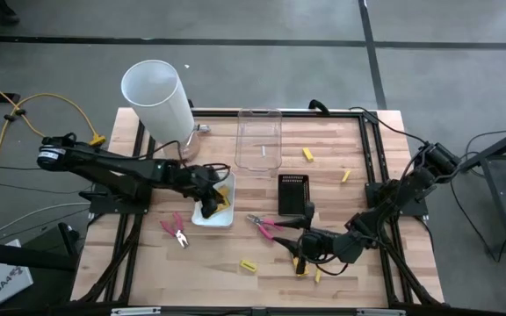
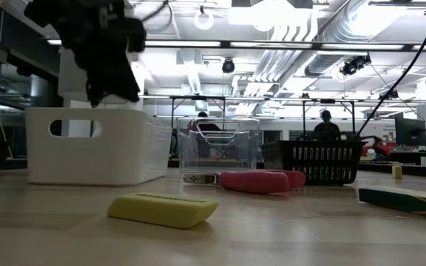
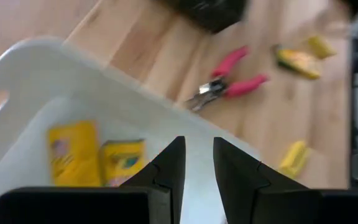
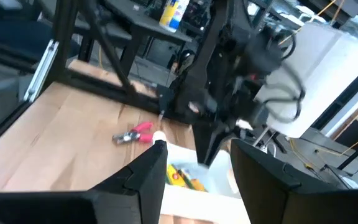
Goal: Pick & Place School Supplies
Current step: Put the box of crayon into the white bin
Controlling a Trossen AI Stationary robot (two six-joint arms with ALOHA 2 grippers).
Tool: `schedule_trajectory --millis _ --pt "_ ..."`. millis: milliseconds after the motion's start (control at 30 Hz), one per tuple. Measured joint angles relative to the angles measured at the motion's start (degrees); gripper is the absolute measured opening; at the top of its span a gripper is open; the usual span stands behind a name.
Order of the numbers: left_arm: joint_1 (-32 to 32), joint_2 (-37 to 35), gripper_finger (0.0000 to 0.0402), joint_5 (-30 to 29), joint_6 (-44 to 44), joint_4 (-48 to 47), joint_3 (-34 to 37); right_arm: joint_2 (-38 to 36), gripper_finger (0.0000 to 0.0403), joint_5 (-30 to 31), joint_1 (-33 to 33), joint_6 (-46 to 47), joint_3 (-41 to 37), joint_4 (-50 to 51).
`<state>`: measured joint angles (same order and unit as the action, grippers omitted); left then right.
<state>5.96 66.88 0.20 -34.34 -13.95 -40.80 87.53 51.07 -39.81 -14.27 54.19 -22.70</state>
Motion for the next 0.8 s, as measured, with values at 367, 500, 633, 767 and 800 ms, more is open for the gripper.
schedule_trajectory --millis 367,500,633,767,800 --pt "9.17 -0.16 0.0080 -3.78 7.59 14.71 -0.02 0.00 0.0169 -0.02 0.04 19.51 0.00 15.29" --pt "11.71 0.30 0.0080 -7.09 7.60 15.12 -0.02 0.00 0.0169 -0.57 0.04 25.54 0.00 20.17" --pt "13.33 2.60 0.0085 -8.03 7.56 17.89 0.00 0.00 0.0169 -0.63 0.00 30.73 0.00 25.27" --pt "14.67 6.62 0.0105 -7.31 6.49 24.17 0.00 0.00 0.0169 -1.14 0.00 36.08 0.00 29.55" --pt "14.98 7.68 0.0112 -6.98 5.91 25.84 0.00 0.00 0.0169 -1.94 0.00 37.40 0.00 30.82"
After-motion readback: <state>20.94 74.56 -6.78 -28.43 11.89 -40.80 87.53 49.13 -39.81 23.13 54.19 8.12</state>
